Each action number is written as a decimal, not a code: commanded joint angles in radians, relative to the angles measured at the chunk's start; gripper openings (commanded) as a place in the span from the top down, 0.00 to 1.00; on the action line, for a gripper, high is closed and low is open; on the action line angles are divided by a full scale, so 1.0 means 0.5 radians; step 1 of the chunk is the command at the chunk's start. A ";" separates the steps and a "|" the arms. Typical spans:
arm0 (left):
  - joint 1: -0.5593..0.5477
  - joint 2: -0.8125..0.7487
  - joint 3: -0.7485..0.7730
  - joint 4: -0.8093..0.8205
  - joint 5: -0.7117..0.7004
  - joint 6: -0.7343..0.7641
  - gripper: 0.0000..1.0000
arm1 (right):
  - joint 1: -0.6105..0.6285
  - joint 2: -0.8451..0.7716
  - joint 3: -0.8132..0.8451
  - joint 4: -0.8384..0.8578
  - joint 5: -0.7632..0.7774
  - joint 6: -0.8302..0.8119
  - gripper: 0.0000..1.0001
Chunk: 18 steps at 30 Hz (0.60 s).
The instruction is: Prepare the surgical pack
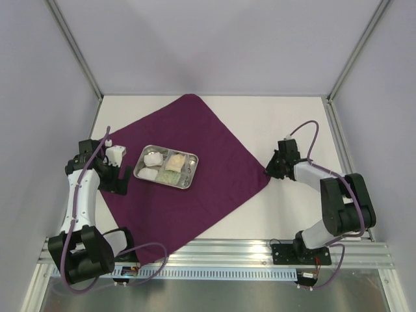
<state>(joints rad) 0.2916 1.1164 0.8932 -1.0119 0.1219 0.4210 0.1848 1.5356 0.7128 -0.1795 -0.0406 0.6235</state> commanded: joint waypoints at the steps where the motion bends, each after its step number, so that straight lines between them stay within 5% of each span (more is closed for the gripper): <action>1: 0.015 -0.027 0.082 -0.007 0.017 -0.020 0.00 | -0.169 -0.025 -0.048 0.046 0.038 0.075 1.00; 15: 0.015 0.031 0.174 -0.069 0.081 -0.029 0.00 | -0.839 0.092 0.292 -0.095 0.038 -0.093 0.99; 18: 0.015 0.034 0.192 -0.081 0.078 -0.032 0.00 | -0.891 0.126 0.427 -0.208 0.078 -0.133 0.80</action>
<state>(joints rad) 0.2916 1.1305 0.9440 -1.0313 0.1410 0.4198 -0.2295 1.5890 0.8516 -0.2478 -0.0685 0.6041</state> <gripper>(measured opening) 0.999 0.160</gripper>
